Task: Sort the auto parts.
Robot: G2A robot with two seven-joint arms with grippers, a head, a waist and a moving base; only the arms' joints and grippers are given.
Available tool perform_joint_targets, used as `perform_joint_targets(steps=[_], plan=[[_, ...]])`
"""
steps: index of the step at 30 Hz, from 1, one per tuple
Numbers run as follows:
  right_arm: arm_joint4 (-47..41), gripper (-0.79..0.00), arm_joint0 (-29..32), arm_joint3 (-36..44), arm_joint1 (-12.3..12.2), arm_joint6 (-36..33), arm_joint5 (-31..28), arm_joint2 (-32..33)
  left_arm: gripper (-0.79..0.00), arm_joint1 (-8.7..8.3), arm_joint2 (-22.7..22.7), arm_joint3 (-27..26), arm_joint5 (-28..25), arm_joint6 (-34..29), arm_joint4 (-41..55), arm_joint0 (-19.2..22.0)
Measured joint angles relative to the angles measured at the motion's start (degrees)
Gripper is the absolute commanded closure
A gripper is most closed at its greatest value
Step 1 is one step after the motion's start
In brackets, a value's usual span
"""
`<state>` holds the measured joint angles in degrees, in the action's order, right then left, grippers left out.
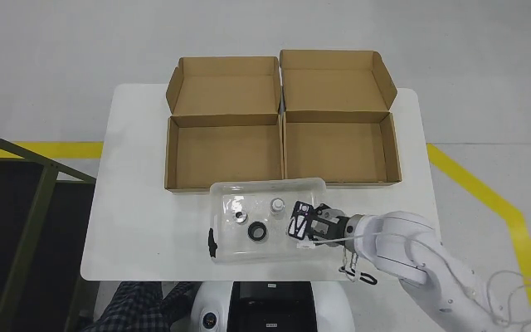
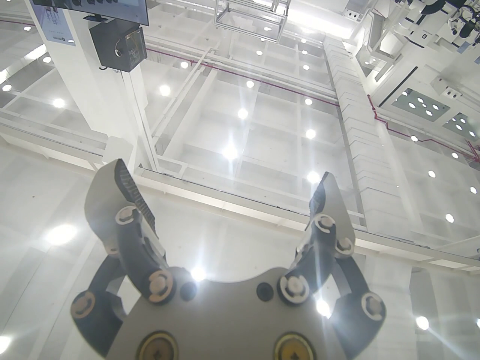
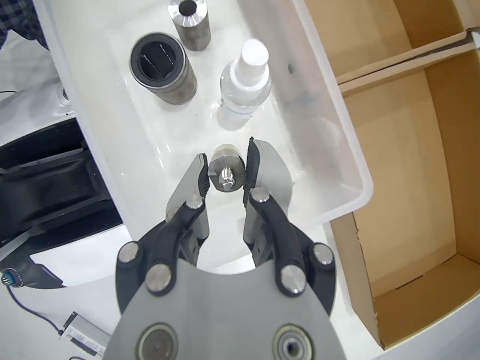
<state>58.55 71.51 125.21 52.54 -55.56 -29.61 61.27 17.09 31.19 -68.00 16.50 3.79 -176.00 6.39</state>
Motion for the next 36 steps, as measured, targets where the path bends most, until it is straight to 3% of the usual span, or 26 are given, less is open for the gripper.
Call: perform_joint_targets(steps=[8, 15, 22, 28, 36], plan=[[-1.5, 0.000, 7.4, 3.9, -1.6, 8.9, -3.9, 11.1, -0.785, 0.00, 0.0, 0.0, 0.0, 0.0, 0.0, 0.0], [-4.4, 0.000, 10.1, 2.1, -1.5, 26.2, -5.8, 16.6, -0.785, 0.00, 0.0, 0.0, 0.0, 0.0, 0.0, 0.0], [-6.6, 0.000, 9.1, -1.6, -0.8, 41.2, -6.0, 17.2, -0.785, 0.00, 0.0, 0.0, 0.0, 0.0, 0.0, 0.0], [-16.3, 0.000, 7.8, -6.6, 0.3, 53.2, -5.4, 16.6, -0.785, 0.00, 0.0, 0.0, 0.0, 0.0, 0.0, 0.0], [-22.5, 0.000, 6.1, -10.6, 1.1, 57.2, -6.3, 15.6, -0.785, 0.00, 0.0, 0.0, 0.0, 0.0, 0.0, 0.0]])
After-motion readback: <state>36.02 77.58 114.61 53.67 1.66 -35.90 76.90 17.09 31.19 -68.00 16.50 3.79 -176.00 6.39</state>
